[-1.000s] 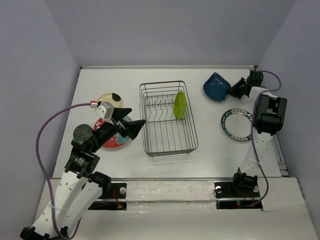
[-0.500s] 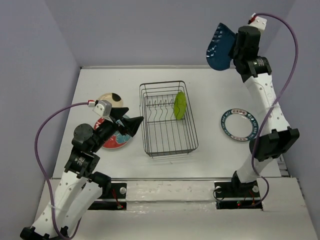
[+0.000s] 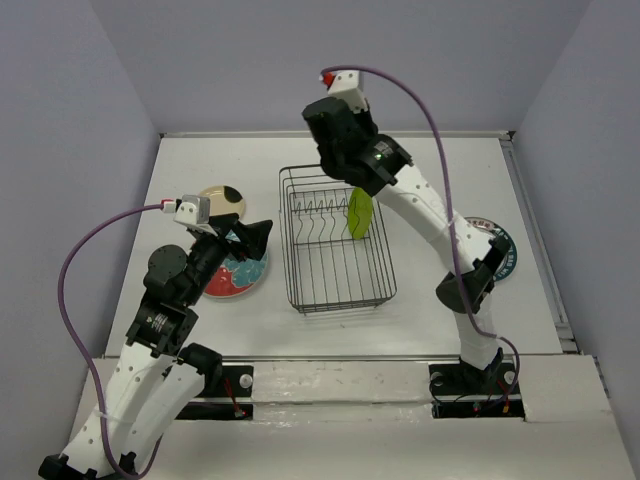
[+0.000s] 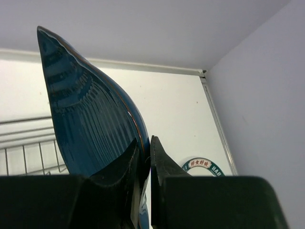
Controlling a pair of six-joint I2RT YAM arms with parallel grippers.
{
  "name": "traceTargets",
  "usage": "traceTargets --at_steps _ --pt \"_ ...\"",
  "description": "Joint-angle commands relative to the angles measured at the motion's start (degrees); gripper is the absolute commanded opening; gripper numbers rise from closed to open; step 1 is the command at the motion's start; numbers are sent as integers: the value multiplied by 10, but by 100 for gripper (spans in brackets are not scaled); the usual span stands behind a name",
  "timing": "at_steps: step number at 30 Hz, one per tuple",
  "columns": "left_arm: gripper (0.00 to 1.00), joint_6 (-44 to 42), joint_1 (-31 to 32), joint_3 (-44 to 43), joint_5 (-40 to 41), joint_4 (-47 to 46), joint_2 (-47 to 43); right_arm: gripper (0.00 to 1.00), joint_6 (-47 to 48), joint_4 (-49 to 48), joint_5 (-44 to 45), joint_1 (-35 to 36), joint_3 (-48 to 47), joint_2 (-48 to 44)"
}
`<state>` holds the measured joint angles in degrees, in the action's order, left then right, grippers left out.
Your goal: Load the plates into the dish rack
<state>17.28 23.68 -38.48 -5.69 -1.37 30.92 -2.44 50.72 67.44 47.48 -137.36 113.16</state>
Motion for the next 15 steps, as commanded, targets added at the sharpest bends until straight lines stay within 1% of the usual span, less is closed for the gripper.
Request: traceTargets --at_steps 1,3,7,9,15 --pt "99 3 7 -29 25 -9 -6 7 83 -55 116 36 -89 53" --pt "99 1 9 -28 24 -9 -8 7 108 -74 118 41 -86 64" --pt "99 0 13 -29 23 -9 -9 7 110 -98 114 47 -46 71" --pt "99 0 14 -28 23 -9 -9 7 97 -99 110 47 -27 69" --pt "99 -1 13 -30 26 -7 -12 7 35 -97 81 47 75 49"
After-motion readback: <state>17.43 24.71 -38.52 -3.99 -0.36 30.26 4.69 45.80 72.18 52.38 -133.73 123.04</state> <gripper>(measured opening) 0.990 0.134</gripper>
